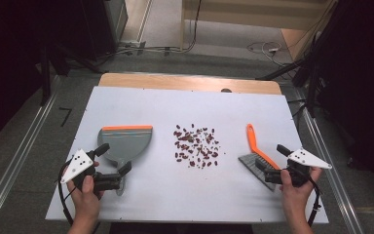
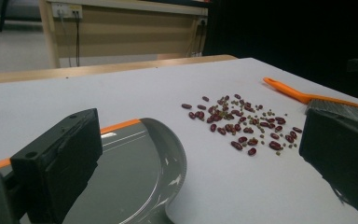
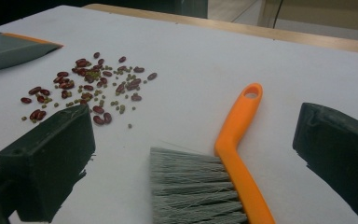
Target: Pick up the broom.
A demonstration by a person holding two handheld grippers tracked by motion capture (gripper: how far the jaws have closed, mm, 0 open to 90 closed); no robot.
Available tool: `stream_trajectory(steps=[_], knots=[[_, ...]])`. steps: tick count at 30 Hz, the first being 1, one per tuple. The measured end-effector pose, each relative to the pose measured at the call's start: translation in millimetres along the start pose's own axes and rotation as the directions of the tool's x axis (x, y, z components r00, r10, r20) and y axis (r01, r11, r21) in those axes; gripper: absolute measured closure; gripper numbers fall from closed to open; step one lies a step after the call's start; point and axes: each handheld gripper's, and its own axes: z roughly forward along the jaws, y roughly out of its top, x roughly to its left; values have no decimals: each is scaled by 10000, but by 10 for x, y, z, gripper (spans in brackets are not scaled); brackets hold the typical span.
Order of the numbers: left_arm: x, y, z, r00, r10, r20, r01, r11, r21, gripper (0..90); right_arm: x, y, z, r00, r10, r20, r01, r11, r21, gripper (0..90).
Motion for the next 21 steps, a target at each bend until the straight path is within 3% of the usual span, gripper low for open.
stream_trajectory(steps=[9, 15, 21], knots=[[-36, 11, 47, 9998, 165, -95, -164, 9998, 69, 0, 3, 143, -30, 10000, 48, 28, -47, 9999, -166, 0], [-18, 14, 39, 9997, 224, -139, -222, 9997, 131, 0, 16, 328, 26, 9999, -146, -78, 147, 9999, 26, 0], [-13, 21, 41, 9996, 203, -183, -201, 9997, 128, 0, 6, 623, 113, 9992, -278, 278, 271, 9993, 242, 0]])
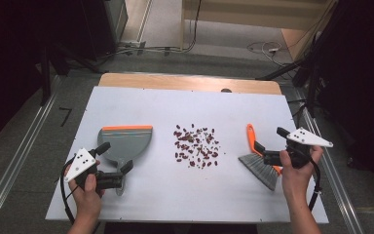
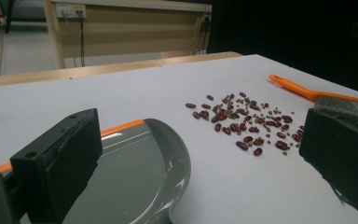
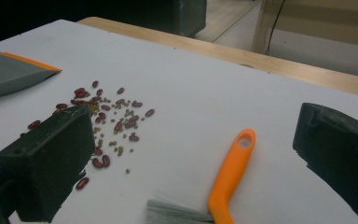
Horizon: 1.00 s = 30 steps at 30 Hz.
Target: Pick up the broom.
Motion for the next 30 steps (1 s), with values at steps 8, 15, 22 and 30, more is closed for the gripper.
stream_trajectory(steps=[8, 15, 22, 30], knots=[[-19, 3, 19, 10000, 18, 59, -18, 10000, 41, 0, -59, 224, 245, 9997, 239, -53, -235, 9969, 753, 0], [-34, -2, 41, 9999, 73, 150, -74, 9999, 97, 0, -188, 162, 489, 9946, 1024, 140, -1032, 9754, 1947, 33], [-39, -2, 44, 9998, 42, 218, -45, 9999, 159, 0, -265, 62, 601, 9784, 1704, 1167, -1968, 9407, 2762, 304], [-50, -1, 56, 9997, 71, 231, -76, 9997, 211, 0, -335, -119, 704, 9763, 1826, 1164, -2146, 8882, 4062, 449]])
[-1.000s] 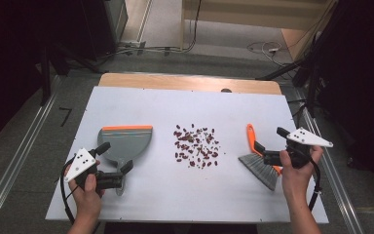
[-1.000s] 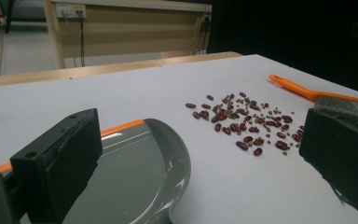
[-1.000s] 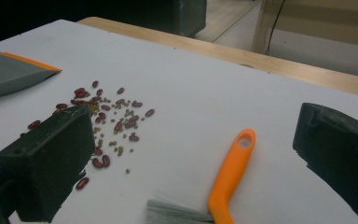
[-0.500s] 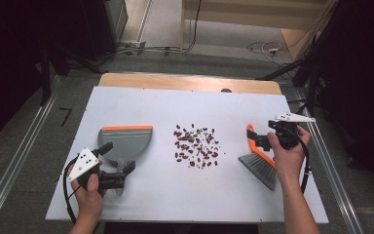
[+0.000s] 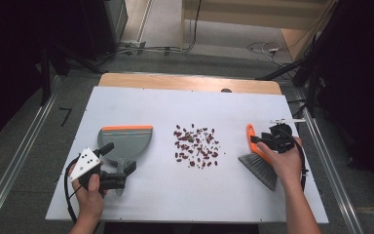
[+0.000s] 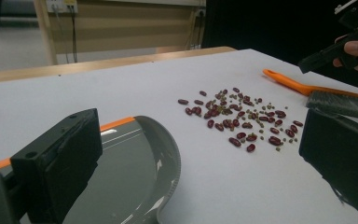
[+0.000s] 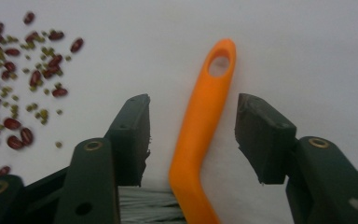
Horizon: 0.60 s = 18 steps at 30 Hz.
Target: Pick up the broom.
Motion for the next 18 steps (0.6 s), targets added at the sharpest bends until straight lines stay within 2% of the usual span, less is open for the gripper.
stream_trajectory(steps=[3, 5, 6, 8, 11, 12, 15, 17, 18], knots=[[0, -1, 2, 10000, -1, 0, 1, 10000, 9, 0, -2, -22, 49, 9965, 708, -437, -681, 9958, 606, 473], [-1, -2, 5, 10000, -11, 13, 11, 10000, 27, 0, 21, -39, 91, 9984, 474, -305, -443, 9946, 941, 479], [-2, -3, 6, 10000, -23, 23, 23, 10000, 30, 0, 21, -39, 91, 9984, 474, -305, -443, 9946, 941, 479], [-2, -4, 10, 10000, -9, 38, 9, 10000, 38, 0, 61, -50, 143, 9995, 239, 182, -261, 9907, 1333, 498], [-2, -2, 9, 10000, 11, 42, -11, 10000, 55, 0, 81, -54, 165, 9991, 136, 400, -198, 9873, 1578, 529], [-1, -2, 8, 10000, 6, 53, -6, 10000, 40, 0, 103, -61, 188, 9982, 38, 599, -143, 9844, 1753, 543], [0, -2, 8, 10000, 5, 44, -6, 10000, 42, 0, 133, -72, 215, 9967, -48, 811, -113, 9805, 1964, 565], [-1, -1, 8, 10000, 13, 40, -13, 10000, 51, 0, 144, -76, 221, 9952, -125, 968, -69, 9804, 1967, 584], [-2, -1, 9, 10000, 9, 45, -9, 10000, 43, 0, 176, -80, 229, 9913, -384, 1257, 121, 9790, 2035, 603]])
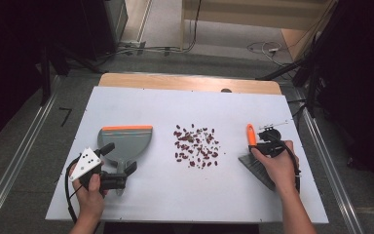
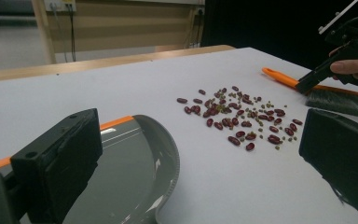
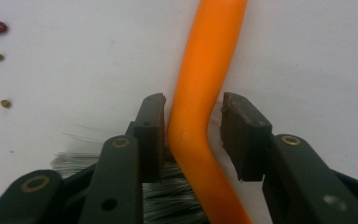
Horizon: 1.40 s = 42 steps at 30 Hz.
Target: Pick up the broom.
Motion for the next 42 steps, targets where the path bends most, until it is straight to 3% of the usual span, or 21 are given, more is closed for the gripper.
stream_trajectory(steps=[4, 12, 16, 22, 26, 27, 28, 30, 33, 38, 42], knots=[[-11, -3, 9, 10000, 7, -26, -7, 10000, 18, 0, 70, 10, 11, 9990, -69, 443, 64, 9999, 131, 600], [-50, 4, 28, 9999, 102, -5, -102, 9999, 61, 0, 62, 35, 13, 9984, 502, 268, -510, 9982, 303, 677], [-55, 13, 31, 9999, 109, -10, -109, 9999, 50, 0, 30, -37, 8, 9991, 415, 13, -414, 9990, -185, 678], [-73, 34, 63, 9999, 118, 67, -118, 9999, -30, 0, -7, -66, -1, 9988, 433, -231, -442, 9980, -441, 679], [-76, 46, 61, 9999, 103, 79, -102, 9999, -91, 0, -68, -137, -75, 9946, 841, -608, -920, 9858, -1405, 679], [-74, 48, 58, 9999, 105, 66, -104, 9999, -109, 0, -68, -137, -75, 9946, 841, -608, -920, 9858, -1405, 679], [-75, 54, 54, 9999, 110, 45, -109, 9999, -126, 0, -96, -182, -123, 9945, 765, -709, -898, 9735, -2101, 680], [-78, 57, 52, 9999, 89, 45, -89, 9999, -142, 0, -115, -228, -175, 9937, 822, -757, -999, 9571, -2719, 680], [-85, 76, 43, 9999, 114, 52, -113, 9997, -216, 0, -146, -300, -262, 9901, 954, -1030, -1272, 9205, -3694, 683], [-108, 100, 46, 9998, 180, 94, -177, 9994, -308, 0, -192, -402, -376, 9782, 1079, -1777, -1845, 8447, -5025, 688], [-138, 123, 51, 9996, 223, 148, -217, 9990, -398, 0, -180, -457, -449, 9751, 990, -1984, -1986, 7880, -5828, 690]])
